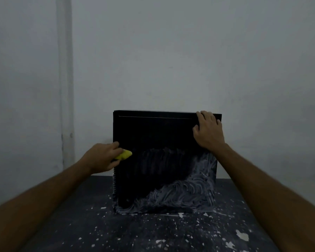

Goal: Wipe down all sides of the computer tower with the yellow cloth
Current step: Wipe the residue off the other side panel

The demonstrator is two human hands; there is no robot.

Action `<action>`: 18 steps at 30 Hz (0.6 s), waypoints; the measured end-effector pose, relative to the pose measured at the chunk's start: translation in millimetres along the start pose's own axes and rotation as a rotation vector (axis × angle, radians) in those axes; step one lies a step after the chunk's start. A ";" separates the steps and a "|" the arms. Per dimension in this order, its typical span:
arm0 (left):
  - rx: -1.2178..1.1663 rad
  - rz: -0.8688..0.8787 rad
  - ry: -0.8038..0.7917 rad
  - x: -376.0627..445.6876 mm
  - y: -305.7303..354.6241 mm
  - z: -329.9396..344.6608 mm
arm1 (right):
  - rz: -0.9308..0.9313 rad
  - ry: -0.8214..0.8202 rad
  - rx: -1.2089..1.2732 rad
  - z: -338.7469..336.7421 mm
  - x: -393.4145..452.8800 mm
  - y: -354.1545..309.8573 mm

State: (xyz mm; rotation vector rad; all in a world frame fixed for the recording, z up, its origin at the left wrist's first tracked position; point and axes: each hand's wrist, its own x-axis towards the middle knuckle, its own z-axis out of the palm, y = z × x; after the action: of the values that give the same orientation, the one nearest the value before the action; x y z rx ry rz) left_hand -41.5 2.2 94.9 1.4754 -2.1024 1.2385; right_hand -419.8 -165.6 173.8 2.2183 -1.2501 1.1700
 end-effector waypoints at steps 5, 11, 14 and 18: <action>-0.168 -0.446 0.207 14.4 11.1 -9.0 | 0.006 -0.014 0.011 -3.6 0.7 -1.7; -0.041 -0.151 0.095 30.3 12.6 -7.2 | 0.012 -0.035 0.017 -5.6 -0.8 -3.8; -0.128 -0.395 0.222 38.0 12.5 -14.5 | 0.015 -0.043 0.023 -5.9 -1.7 -4.2; 0.040 0.100 -0.026 31.2 12.0 -1.5 | 0.012 -0.053 0.028 -6.0 -2.1 -2.8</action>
State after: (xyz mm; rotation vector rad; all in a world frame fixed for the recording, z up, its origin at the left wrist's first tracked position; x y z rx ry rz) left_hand -65.8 -14.8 110.4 1.4257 -2.2044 1.3116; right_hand -421.1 -159.2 176.0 2.2788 -1.2770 1.1470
